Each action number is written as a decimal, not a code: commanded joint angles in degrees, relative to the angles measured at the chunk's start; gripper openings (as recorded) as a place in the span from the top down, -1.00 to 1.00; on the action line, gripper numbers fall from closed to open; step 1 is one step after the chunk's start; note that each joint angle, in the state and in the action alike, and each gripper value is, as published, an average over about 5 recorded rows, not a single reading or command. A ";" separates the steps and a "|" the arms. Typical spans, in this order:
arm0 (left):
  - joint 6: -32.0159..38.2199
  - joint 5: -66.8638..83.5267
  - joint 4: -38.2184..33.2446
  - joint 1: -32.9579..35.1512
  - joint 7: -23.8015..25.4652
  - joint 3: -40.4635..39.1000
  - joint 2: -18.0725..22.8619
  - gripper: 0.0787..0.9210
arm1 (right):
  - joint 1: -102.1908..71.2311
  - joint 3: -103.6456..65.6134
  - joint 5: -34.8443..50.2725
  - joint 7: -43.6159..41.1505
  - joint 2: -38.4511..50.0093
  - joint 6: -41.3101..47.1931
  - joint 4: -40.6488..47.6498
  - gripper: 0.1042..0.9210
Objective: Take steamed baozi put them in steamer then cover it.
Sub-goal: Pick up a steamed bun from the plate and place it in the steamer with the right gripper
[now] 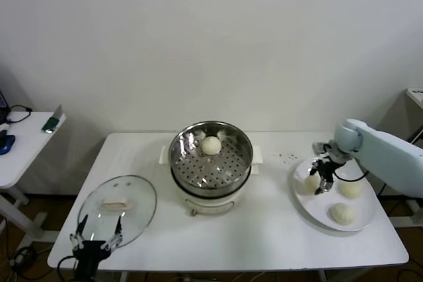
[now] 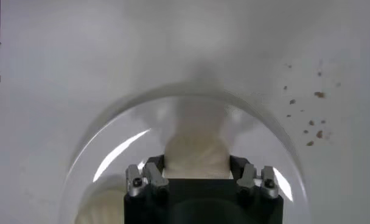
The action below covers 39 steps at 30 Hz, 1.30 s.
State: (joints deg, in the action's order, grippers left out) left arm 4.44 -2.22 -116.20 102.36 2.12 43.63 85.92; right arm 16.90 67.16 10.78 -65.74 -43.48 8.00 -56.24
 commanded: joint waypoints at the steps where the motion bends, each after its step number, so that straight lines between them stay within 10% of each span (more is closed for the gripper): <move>1: 0.01 -0.77 -0.66 -0.01 0.09 -1.07 0.16 -0.77 | 24.44 16.85 14.28 -0.51 -3.32 -0.23 -1.27 -0.45; 19: 0.57 -2.75 -1.70 1.82 -0.63 -3.02 -1.30 -0.77 | 31.62 21.88 34.15 3.14 -29.94 5.82 0.33 -0.46; 39: 0.21 -3.35 -1.49 -0.20 -0.53 -3.49 -0.96 -0.77 | 19.53 21.68 35.81 7.71 -42.56 8.45 2.26 -0.47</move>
State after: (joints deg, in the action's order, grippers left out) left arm 4.76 -4.94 -117.78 102.49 1.56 40.47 84.63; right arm 39.91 88.29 44.63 -59.26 -80.08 15.64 -54.51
